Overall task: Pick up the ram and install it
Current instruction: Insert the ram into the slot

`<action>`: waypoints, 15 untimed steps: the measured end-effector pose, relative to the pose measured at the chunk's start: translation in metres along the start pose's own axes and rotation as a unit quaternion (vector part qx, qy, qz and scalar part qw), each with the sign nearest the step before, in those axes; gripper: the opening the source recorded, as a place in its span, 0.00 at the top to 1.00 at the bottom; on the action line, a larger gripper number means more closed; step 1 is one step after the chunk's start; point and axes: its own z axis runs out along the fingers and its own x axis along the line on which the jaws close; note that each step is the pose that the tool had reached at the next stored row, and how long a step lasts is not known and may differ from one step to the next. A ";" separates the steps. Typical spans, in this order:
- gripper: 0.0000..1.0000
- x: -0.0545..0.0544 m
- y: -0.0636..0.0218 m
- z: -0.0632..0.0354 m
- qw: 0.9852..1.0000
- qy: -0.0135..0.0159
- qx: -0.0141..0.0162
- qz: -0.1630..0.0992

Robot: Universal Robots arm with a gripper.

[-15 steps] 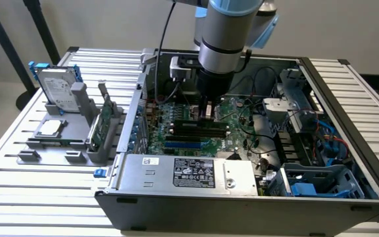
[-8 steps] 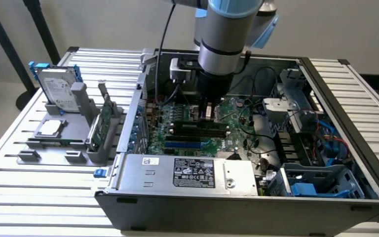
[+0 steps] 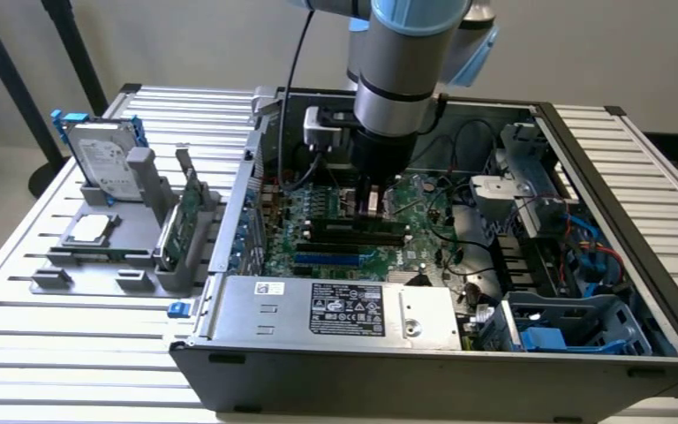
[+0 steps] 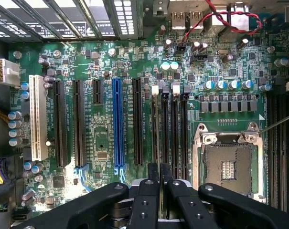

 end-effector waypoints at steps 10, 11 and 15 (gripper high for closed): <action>0.86 0.000 0.0000 0.0022 1.000 0.001 0.001 -0.002; 0.86 0.000 0.0000 0.0024 1.000 0.001 0.001 -0.002; 0.86 0.000 0.0009 0.0032 1.000 0.000 0.002 -0.001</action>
